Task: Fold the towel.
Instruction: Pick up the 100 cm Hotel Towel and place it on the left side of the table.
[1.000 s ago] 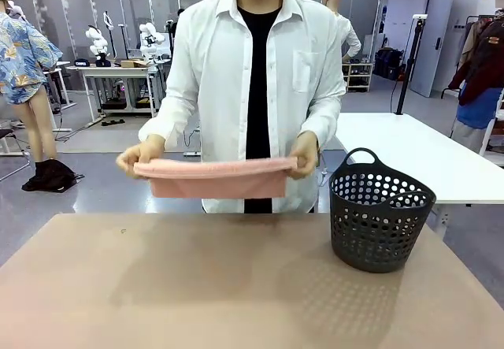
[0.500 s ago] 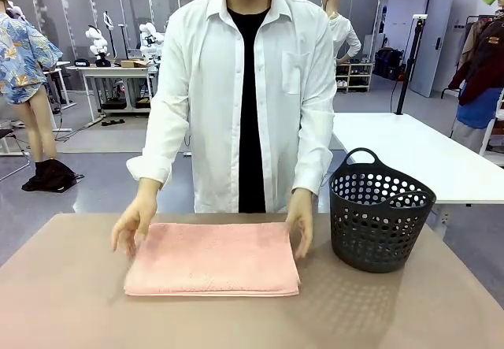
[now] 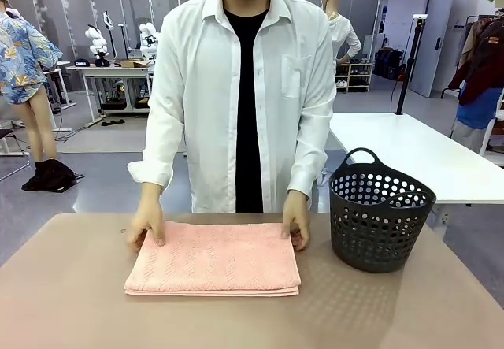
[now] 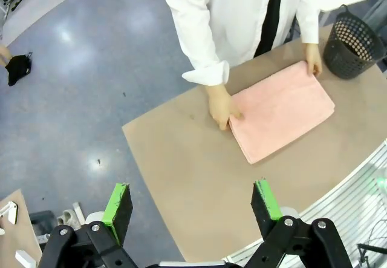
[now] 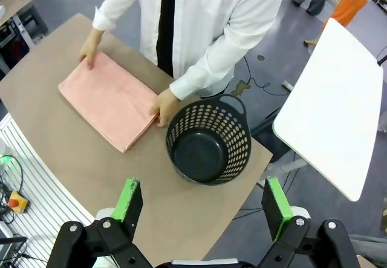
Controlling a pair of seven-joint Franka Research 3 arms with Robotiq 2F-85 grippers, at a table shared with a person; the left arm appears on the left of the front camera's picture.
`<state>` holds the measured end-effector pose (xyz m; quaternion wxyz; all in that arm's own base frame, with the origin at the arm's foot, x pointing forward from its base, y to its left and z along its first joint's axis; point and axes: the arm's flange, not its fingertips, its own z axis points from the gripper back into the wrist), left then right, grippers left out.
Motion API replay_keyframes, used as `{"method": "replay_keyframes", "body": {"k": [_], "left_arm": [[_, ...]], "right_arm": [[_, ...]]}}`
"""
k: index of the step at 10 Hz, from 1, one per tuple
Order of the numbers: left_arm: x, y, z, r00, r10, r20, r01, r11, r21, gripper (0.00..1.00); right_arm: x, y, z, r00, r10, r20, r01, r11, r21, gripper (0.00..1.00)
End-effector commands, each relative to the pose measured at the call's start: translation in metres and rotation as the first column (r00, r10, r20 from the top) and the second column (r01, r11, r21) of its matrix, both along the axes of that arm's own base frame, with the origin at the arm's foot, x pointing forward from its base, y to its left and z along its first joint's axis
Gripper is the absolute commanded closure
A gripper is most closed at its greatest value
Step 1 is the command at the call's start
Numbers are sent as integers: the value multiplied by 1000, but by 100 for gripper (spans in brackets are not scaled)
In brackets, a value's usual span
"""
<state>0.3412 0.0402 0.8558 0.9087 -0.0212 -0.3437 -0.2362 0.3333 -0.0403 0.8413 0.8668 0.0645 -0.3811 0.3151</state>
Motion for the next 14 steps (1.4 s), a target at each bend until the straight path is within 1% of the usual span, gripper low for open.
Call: {"method": "replay_keyframes", "body": {"k": [1,14], "left_arm": [[-1,0,4,1000,0,-15,0,1000,5,0],[-1,0,4,1000,0,-15,0,1000,5,0]], "right_arm": [[0,0,2,1000,-13,-14,13,1000,6,0],[0,0,2,1000,-13,-14,13,1000,6,0]]}}
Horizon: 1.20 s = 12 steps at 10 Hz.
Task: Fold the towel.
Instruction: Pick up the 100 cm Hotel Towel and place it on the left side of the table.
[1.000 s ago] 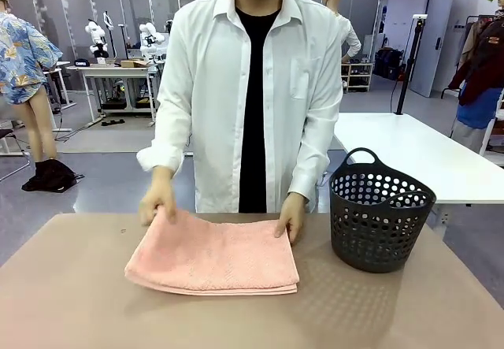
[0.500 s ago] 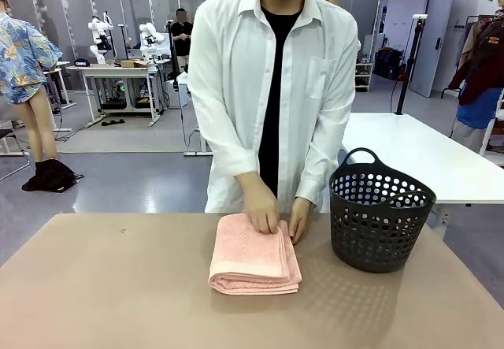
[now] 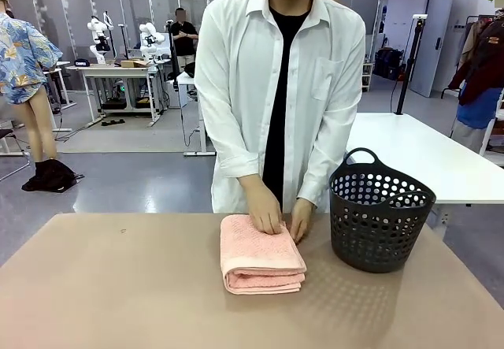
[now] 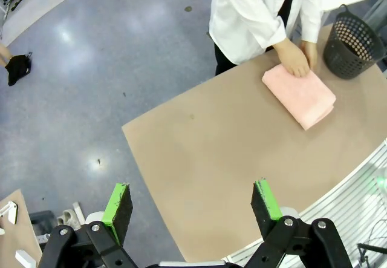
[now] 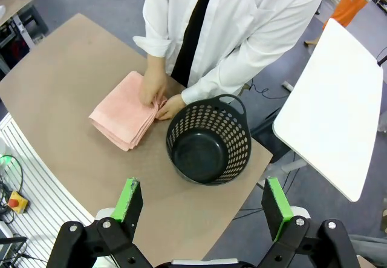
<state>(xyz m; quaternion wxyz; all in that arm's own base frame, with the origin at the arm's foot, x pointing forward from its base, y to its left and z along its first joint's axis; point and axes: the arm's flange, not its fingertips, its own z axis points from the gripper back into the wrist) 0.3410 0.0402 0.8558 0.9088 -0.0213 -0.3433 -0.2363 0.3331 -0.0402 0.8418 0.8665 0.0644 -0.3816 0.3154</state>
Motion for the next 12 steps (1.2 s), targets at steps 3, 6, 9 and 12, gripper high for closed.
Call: {"method": "replay_keyframes", "body": {"k": [3,6,9,12], "left_arm": [[0,0,4,1000,0,-14,0,1000,5,0],[0,0,4,1000,0,-14,0,1000,5,0],[0,0,4,1000,0,-14,0,1000,5,0],[0,0,4,1000,0,-14,0,1000,5,0]], "right_arm": [[0,0,1,1000,-14,-15,14,1000,6,0],[0,0,1,1000,-14,-15,14,1000,6,0],[0,0,1,1000,-14,-15,14,1000,6,0],[0,0,1,1000,-14,-15,14,1000,6,0]]}}
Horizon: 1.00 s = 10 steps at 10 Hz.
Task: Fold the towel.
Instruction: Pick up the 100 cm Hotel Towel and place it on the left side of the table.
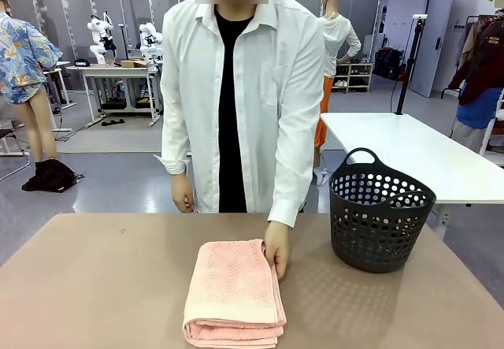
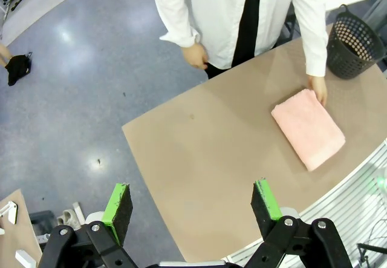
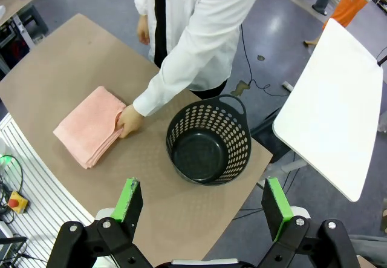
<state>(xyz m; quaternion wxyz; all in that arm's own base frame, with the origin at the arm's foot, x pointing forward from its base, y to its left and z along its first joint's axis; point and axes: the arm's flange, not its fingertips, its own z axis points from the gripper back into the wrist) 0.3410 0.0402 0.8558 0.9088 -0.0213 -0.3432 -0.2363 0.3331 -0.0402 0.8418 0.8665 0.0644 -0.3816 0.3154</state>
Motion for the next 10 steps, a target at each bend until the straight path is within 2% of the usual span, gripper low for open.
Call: {"method": "replay_keyframes", "body": {"k": [1,5,6,8,9,10], "left_arm": [[0,0,4,1000,0,-14,0,1000,5,0],[0,0,0,1000,0,0,0,1000,0,0],[10,-6,-18,999,-1,-42,-1,999,-47,0],[10,-16,-61,992,25,-126,-41,992,-121,0],[11,-22,-93,989,46,-142,-67,987,-144,0],[14,-31,-132,981,13,-194,-55,976,-209,0]], "right_arm": [[0,0,1,1000,-14,-15,14,1000,6,0],[0,0,1,1000,-14,-15,14,1000,6,0],[0,0,1,1000,-14,-15,14,1000,6,0],[0,0,1,1000,-14,-15,14,1000,6,0],[0,0,1,1000,-14,-15,14,1000,6,0],[0,0,1,1000,-14,-15,14,1000,6,0]]}}
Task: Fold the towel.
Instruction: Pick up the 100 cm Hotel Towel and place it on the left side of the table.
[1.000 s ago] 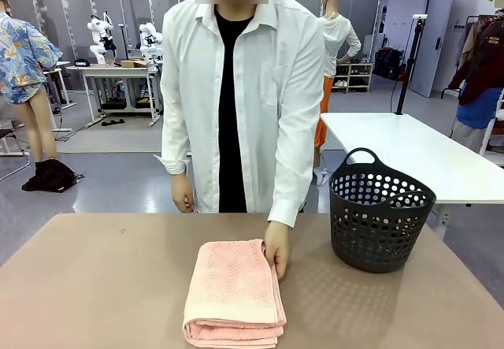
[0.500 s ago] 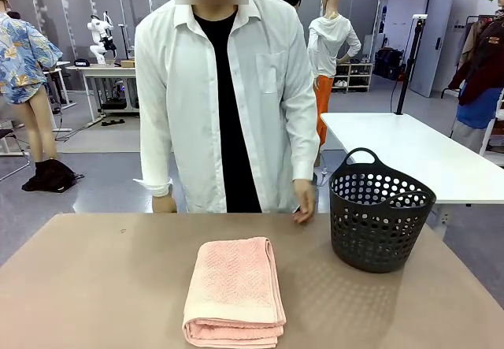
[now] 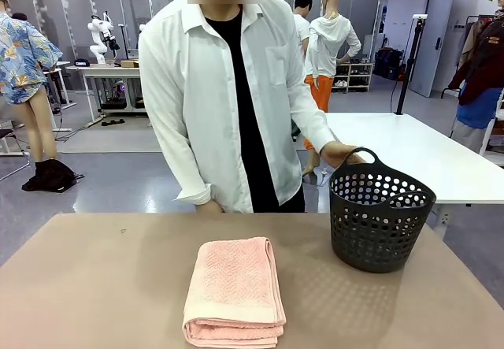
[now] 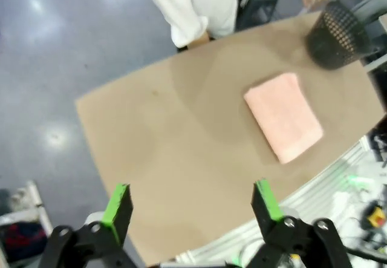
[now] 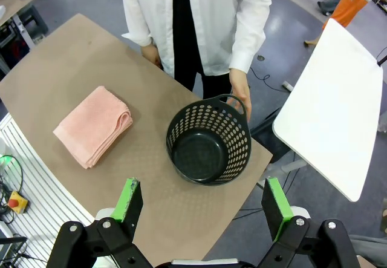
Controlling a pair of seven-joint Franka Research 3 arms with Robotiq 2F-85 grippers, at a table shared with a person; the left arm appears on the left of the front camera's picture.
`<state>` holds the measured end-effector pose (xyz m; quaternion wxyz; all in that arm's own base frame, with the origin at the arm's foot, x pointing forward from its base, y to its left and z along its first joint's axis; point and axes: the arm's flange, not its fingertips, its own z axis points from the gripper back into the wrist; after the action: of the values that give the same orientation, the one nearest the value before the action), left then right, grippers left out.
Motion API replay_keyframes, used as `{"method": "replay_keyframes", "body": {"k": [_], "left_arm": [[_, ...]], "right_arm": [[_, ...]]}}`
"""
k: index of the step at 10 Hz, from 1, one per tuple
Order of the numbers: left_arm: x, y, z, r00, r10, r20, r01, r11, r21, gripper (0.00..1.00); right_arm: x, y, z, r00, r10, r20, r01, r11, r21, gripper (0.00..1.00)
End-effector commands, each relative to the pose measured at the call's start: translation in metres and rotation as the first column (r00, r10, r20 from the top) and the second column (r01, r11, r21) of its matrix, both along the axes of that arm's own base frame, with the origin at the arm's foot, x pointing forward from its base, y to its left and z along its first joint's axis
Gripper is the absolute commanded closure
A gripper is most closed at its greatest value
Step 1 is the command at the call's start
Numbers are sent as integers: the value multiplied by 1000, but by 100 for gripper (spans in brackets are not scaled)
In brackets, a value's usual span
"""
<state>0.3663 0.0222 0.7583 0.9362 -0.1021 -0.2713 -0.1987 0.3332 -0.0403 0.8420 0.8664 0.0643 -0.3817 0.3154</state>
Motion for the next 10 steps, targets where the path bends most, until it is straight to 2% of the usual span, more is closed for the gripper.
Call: {"method": "replay_keyframes", "body": {"k": [1,2,3,4,5,6,7,10], "left_arm": [[-4,-25,-77,998,46,-48,-52,990,-132,0],[1,-41,-123,997,39,-64,-48,987,-154,0],[5,-52,-153,996,33,-78,-48,981,-188,0],[7,-62,-178,990,105,-94,-122,971,-205,0],[6,-73,-201,979,98,-181,-144,955,-258,0],[6,-81,-223,971,85,-223,-140,960,-242,0],[7,-91,-238,964,57,-259,-121,964,-238,0],[7,-102,-262,944,59,-323,-140,962,-234,0]], "right_arm": [[0,0,1,1000,-14,-15,14,1000,6,0],[0,0,1,1000,-14,-15,14,1000,6,0],[0,0,1,1000,-14,-15,14,1000,6,0],[0,0,1,1000,-14,-15,14,1000,6,0],[0,0,1,1000,-14,-15,14,1000,6,0],[0,0,1,1000,-14,-15,14,1000,6,0],[0,0,1,1000,-14,-15,14,1000,6,0],[0,0,1,1000,-14,-15,14,1000,6,0]]}}
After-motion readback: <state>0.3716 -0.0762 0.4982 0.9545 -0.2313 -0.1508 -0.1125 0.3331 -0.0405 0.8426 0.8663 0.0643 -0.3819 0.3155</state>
